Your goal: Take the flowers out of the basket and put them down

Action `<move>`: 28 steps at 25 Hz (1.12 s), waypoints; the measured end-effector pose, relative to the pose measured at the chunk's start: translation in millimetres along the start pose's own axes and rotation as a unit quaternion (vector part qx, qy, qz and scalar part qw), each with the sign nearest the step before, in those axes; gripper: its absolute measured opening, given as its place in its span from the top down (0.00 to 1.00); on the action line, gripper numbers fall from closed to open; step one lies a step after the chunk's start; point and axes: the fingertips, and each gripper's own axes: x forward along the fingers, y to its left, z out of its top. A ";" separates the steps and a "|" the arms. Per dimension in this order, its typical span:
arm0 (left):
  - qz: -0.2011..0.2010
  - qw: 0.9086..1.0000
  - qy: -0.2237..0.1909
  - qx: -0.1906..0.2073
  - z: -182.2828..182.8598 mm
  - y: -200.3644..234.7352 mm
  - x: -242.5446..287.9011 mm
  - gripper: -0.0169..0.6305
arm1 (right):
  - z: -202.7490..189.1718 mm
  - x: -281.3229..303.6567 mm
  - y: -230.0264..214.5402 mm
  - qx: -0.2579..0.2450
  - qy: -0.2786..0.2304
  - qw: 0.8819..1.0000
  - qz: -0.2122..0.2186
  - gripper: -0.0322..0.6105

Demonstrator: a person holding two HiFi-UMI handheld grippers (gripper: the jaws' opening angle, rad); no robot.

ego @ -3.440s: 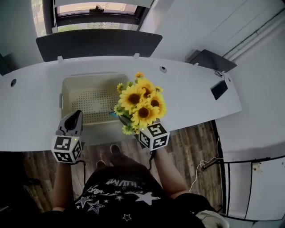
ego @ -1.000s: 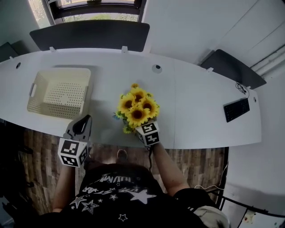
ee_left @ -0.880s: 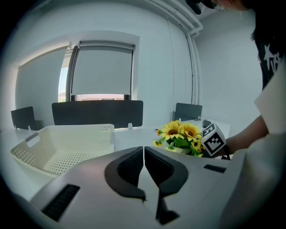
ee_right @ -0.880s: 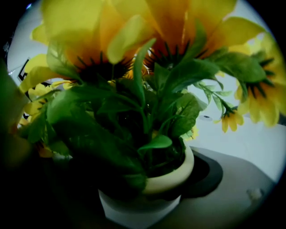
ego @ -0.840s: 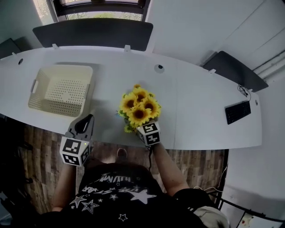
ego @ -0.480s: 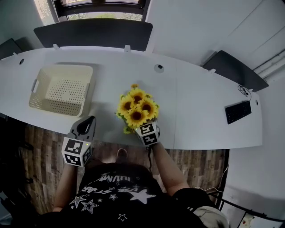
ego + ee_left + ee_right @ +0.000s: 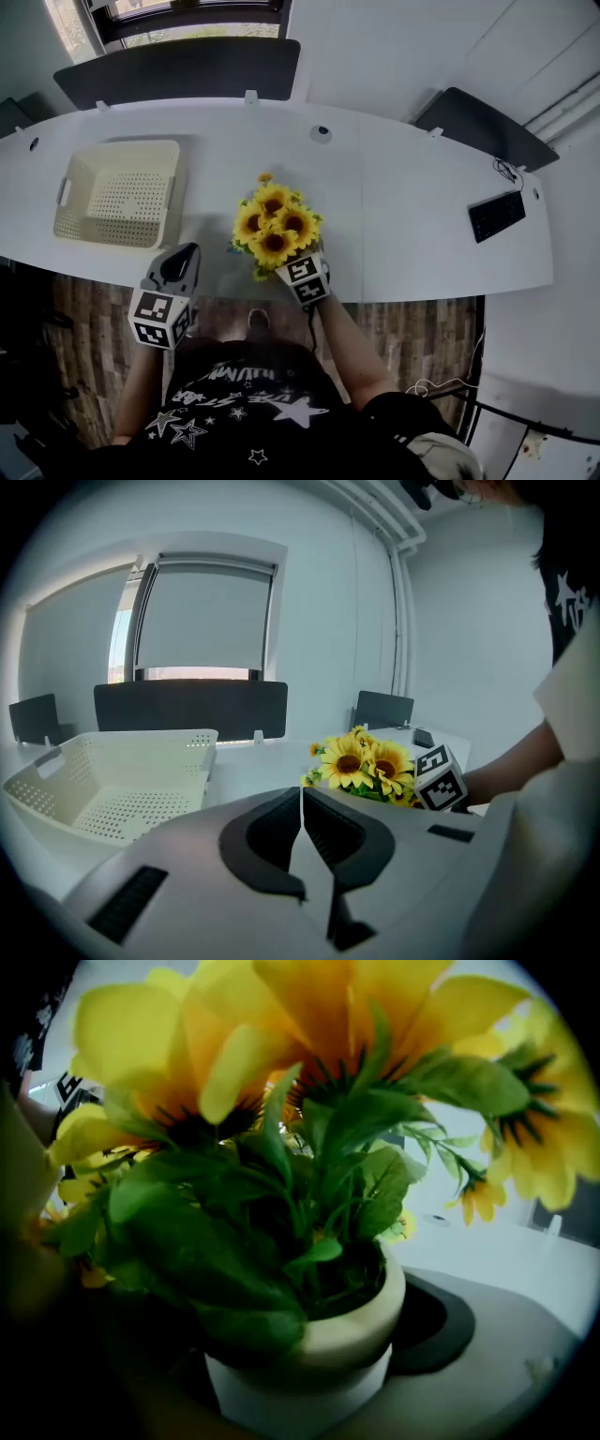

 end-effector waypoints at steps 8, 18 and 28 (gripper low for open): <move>-0.035 0.999 -0.004 0.005 5.3 -3.6 10.0 0.95 | -16.2 -20.2 0.7 0.028 0.006 0.999 -0.029 0.12; -0.112 0.993 -0.032 0.018 20.8 -9.1 -0.1 0.95 | -17.6 -44.3 12.4 0.051 0.006 0.993 -0.108 0.12; -0.182 0.981 -0.043 0.057 11.4 9.0 -52.3 0.95 | -15.1 -77.6 53.1 0.106 -0.005 0.970 -0.220 0.12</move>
